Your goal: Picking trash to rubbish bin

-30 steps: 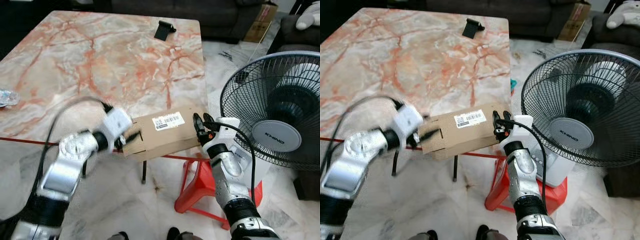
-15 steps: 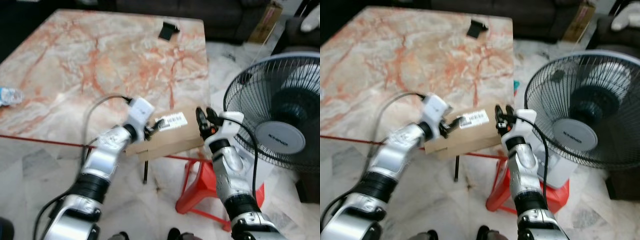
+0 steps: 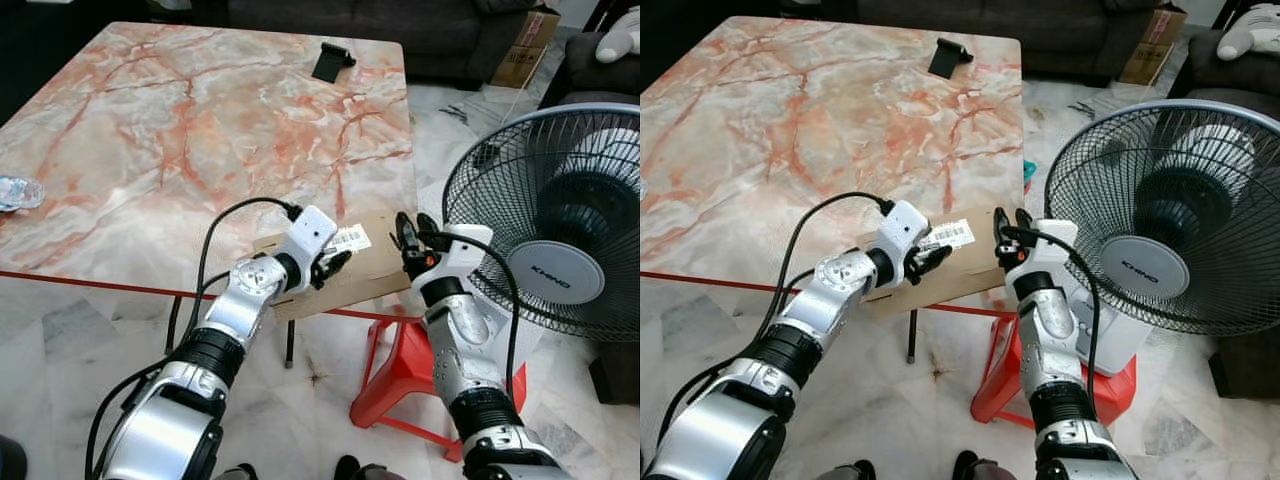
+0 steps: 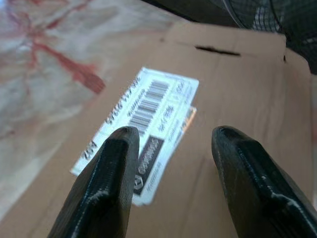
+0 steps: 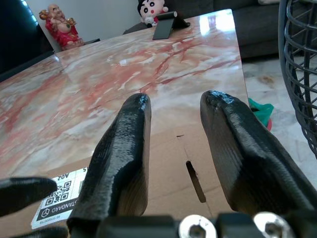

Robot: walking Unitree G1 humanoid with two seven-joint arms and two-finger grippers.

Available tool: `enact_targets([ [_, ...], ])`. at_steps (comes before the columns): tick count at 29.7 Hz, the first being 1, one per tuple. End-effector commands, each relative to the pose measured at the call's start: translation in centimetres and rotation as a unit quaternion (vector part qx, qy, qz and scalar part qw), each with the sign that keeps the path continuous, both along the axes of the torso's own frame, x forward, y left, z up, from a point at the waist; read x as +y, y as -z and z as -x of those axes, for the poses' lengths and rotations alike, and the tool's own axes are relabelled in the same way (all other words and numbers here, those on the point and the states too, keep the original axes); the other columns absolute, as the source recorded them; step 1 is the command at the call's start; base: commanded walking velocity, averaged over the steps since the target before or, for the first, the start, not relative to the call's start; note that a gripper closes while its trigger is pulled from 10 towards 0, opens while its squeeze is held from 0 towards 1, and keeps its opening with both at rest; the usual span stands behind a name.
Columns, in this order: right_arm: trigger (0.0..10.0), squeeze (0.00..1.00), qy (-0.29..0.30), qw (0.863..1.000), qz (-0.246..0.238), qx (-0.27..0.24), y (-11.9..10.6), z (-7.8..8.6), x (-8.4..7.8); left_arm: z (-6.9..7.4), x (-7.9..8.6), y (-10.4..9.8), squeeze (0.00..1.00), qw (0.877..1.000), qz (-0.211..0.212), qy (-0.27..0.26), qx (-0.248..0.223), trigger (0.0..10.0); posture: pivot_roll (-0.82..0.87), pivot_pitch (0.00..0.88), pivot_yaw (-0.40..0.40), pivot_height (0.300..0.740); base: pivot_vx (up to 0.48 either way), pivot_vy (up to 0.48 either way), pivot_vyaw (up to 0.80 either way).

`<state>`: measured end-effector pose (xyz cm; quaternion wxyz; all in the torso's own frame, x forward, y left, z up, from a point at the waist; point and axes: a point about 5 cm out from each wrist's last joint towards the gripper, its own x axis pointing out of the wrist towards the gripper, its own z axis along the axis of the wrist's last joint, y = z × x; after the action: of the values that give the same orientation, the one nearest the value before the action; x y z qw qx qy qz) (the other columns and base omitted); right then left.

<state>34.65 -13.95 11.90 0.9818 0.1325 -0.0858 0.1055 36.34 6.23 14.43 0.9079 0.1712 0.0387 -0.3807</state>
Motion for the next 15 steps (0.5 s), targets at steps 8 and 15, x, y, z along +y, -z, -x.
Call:
enact_targets([
  [8,10.0,0.00,0.004,1.000,0.001,0.003,0.4,0.3,-0.1,1.0,0.9,1.3,0.00,0.999,-0.029,0.011,0.015,10.0,0.07,0.159,-0.055,0.740,0.000,0.000,0.00],
  [15,10.0,0.00,0.003,1.000,0.001,0.005,0.4,0.4,-0.1,1.7,1.4,0.9,0.00,0.999,-0.031,0.017,0.010,10.0,0.07,0.168,-0.054,0.740,0.000,0.000,0.00],
])
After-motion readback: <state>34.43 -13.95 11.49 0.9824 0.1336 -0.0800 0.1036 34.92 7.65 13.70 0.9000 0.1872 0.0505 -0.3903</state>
